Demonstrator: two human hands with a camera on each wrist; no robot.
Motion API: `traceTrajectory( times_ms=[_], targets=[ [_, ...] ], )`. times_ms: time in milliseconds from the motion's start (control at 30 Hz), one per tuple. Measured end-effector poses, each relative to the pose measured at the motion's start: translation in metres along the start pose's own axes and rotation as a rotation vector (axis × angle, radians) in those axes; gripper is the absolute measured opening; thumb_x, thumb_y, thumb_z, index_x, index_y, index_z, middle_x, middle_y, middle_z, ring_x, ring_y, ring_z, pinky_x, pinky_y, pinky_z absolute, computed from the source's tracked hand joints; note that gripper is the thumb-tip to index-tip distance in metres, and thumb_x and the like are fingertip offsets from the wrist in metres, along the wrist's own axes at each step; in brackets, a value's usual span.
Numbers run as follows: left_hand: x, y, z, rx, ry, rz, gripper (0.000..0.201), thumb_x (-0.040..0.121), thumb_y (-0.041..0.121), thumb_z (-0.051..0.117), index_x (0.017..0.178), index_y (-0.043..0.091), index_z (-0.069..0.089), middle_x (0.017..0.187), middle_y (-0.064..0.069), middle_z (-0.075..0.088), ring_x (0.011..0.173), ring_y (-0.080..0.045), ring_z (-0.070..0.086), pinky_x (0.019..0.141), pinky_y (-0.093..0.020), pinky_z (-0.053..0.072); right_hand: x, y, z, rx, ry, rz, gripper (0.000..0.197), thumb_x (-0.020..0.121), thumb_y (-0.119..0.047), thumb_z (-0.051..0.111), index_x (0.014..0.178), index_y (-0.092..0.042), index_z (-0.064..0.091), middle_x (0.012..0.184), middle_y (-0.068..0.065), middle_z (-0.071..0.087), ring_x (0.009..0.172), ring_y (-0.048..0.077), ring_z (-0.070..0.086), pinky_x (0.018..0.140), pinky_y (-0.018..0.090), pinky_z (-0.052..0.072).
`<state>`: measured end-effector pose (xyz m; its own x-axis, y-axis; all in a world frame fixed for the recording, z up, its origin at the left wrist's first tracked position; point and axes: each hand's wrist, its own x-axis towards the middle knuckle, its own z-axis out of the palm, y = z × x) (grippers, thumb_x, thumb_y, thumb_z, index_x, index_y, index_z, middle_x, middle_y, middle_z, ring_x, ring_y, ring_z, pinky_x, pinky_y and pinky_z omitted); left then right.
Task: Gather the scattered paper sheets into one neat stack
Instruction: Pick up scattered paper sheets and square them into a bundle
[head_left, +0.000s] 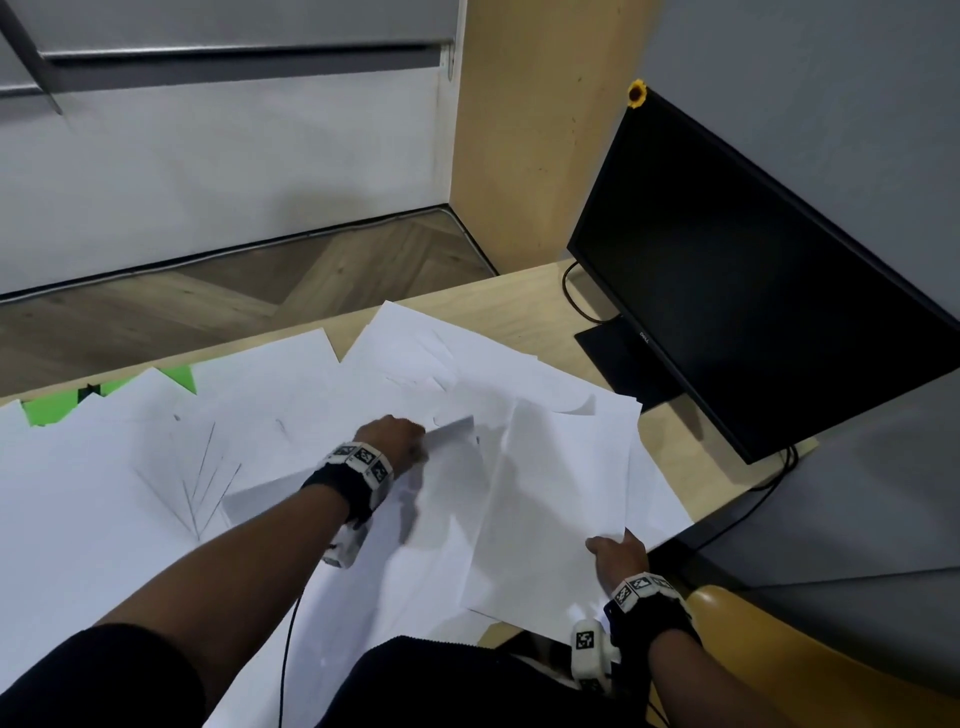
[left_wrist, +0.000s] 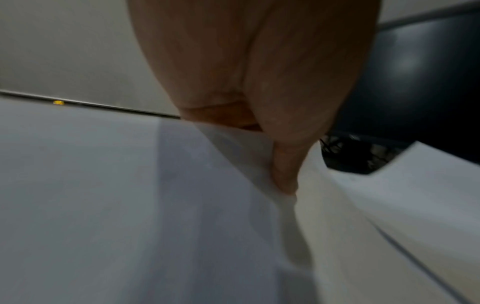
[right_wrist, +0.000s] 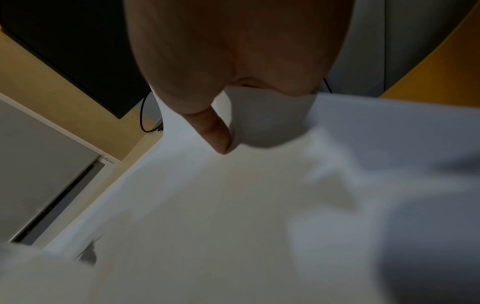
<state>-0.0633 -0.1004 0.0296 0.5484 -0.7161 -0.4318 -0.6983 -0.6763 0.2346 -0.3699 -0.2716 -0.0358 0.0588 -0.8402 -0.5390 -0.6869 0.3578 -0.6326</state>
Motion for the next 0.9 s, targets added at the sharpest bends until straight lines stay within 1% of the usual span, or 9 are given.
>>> traceTrajectory(
  times_ms=[67,200,367,500,633,700,767,800,900],
  targets=[
    [0.006,-0.004,-0.009,-0.077,0.098,0.0,0.022,0.093,0.037,0.054,0.101,0.019,0.063,0.11,-0.011,0.067,0.103,-0.034,0.061,0.081,-0.036,0.049,-0.002,-0.003,-0.001,-0.002,0.006,0.004,0.019,0.08,0.005,0.069,0.097,0.002,0.061,0.091,0.014,0.061,0.086,0.026,0.055,0.077,0.028,0.039],
    [0.016,-0.003,-0.028,-0.203,0.262,0.021,0.025,0.096,0.039,0.05,0.104,0.017,0.06,0.106,-0.014,0.067,0.099,-0.037,0.061,0.076,-0.037,0.045,-0.002,-0.003,-0.002,0.002,-0.023,-0.006,0.018,0.079,0.004,0.069,0.096,0.004,0.065,0.089,0.015,0.064,0.085,0.029,0.059,0.075,0.028,0.038],
    [0.018,0.014,-0.07,-0.522,0.554,0.002,0.058,0.089,0.052,0.039,0.123,0.01,0.059,0.113,-0.019,0.068,0.106,-0.042,0.06,0.086,-0.043,0.048,0.004,0.001,0.001,-0.004,-0.042,0.001,0.022,0.077,0.005,0.069,0.099,0.007,0.068,0.089,0.017,0.068,0.082,0.029,0.061,0.075,0.03,0.042],
    [0.026,0.029,-0.088,-0.899,0.613,-0.11,0.041,0.098,0.035,0.053,0.128,0.009,0.059,0.125,-0.013,0.065,0.117,-0.033,0.058,0.092,-0.029,0.041,0.002,-0.002,0.001,0.001,-0.042,0.028,0.023,0.075,0.002,0.069,0.098,0.004,0.068,0.089,0.016,0.07,0.085,0.032,0.064,0.077,0.032,0.047],
    [0.027,0.041,-0.059,-0.904,0.445,-0.226,0.049,0.095,0.034,0.052,0.14,0.013,0.05,0.139,-0.013,0.055,0.124,-0.032,0.054,0.103,-0.033,0.04,0.006,-0.003,0.004,0.006,-0.062,0.041,0.039,0.074,-0.005,0.069,0.113,-0.004,0.064,0.098,0.014,0.07,0.092,0.033,0.064,0.087,0.041,0.053],
    [0.024,0.043,-0.031,-0.832,0.343,-0.26,0.041,0.091,0.029,0.049,0.131,0.021,0.053,0.13,-0.012,0.061,0.113,-0.033,0.059,0.099,-0.036,0.046,0.008,-0.001,0.006,-0.005,-0.045,0.024,0.05,0.075,-0.014,0.066,0.124,-0.008,0.059,0.11,0.014,0.068,0.099,0.034,0.063,0.092,0.043,0.051],
    [0.021,0.044,-0.006,-0.849,0.225,-0.309,0.037,0.086,0.023,0.051,0.122,0.026,0.054,0.118,-0.011,0.066,0.101,-0.032,0.062,0.087,-0.034,0.05,0.004,-0.005,0.006,0.035,-0.021,0.015,0.061,0.081,-0.026,0.062,0.138,-0.01,0.048,0.131,0.015,0.059,0.115,0.035,0.057,0.101,0.041,0.044],
    [0.022,0.043,0.005,-0.873,0.156,-0.342,0.04,0.086,0.019,0.055,0.125,0.024,0.052,0.119,-0.012,0.066,0.103,-0.033,0.062,0.084,-0.033,0.049,0.001,-0.008,0.005,0.041,-0.01,0.018,0.06,0.088,-0.028,0.059,0.143,-0.011,0.043,0.141,0.014,0.052,0.125,0.034,0.051,0.103,0.038,0.039],
    [0.022,0.044,0.028,-0.846,-0.02,-0.387,0.06,0.085,0.016,0.065,0.14,0.014,0.041,0.132,-0.017,0.058,0.117,-0.034,0.057,0.092,-0.033,0.047,0.002,-0.009,0.007,0.066,-0.041,0.015,0.059,0.098,-0.039,0.05,0.148,-0.01,0.037,0.155,0.011,0.035,0.139,0.03,0.036,0.112,0.037,0.028]
  ],
)
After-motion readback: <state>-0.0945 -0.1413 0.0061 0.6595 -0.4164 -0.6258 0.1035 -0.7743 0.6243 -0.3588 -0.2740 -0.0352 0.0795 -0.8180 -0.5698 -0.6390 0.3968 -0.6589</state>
